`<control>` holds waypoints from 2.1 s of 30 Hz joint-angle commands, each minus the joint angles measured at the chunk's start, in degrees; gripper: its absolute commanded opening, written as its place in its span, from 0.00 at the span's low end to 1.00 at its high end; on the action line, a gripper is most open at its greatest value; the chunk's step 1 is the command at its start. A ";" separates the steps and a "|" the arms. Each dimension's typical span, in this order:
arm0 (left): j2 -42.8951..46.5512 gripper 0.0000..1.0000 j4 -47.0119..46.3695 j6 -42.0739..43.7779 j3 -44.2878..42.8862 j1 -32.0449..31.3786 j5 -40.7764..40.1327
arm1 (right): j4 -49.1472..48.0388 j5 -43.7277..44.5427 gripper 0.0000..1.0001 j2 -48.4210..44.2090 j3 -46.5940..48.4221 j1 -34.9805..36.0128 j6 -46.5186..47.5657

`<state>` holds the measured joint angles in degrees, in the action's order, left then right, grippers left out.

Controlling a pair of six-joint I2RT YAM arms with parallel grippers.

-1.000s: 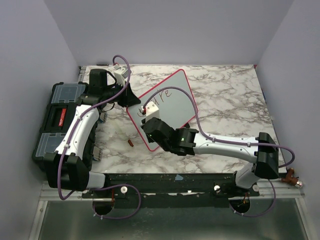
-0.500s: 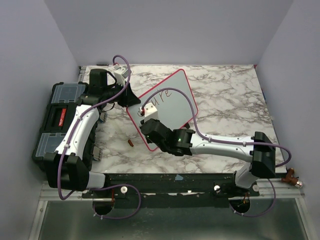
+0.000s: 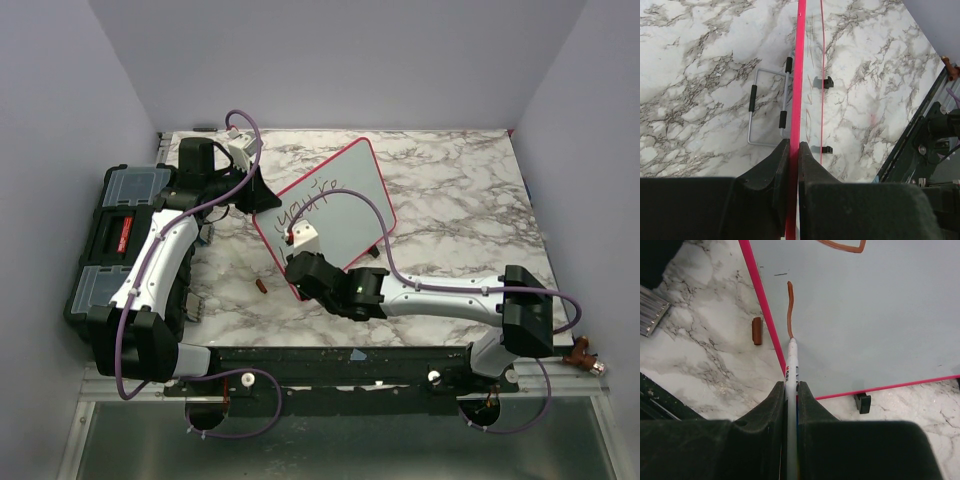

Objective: Write a sentence on the whiteboard

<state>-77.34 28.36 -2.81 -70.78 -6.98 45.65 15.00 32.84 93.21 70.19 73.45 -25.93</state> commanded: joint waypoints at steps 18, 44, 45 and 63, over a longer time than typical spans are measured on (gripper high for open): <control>3.02 0.00 -3.74 1.48 -0.17 -0.09 -2.32 | 5.21 5.07 0.01 -3.46 5.77 -0.10 0.52; 3.51 0.00 -3.68 1.31 -0.23 -0.05 -2.41 | -0.09 6.12 0.01 0.74 2.21 -0.22 -0.66; 3.52 0.00 -3.71 1.31 -0.20 -0.08 -2.41 | -0.36 5.45 0.01 0.74 1.92 -0.15 -0.62; 3.58 0.00 -3.72 1.23 -0.12 -0.10 -2.27 | 2.28 8.93 0.01 0.55 0.14 -0.18 -3.06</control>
<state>-76.07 28.53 -2.94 -70.78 -7.27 45.45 16.36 37.98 93.10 69.45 73.41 -28.03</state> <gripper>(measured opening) 0.100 0.131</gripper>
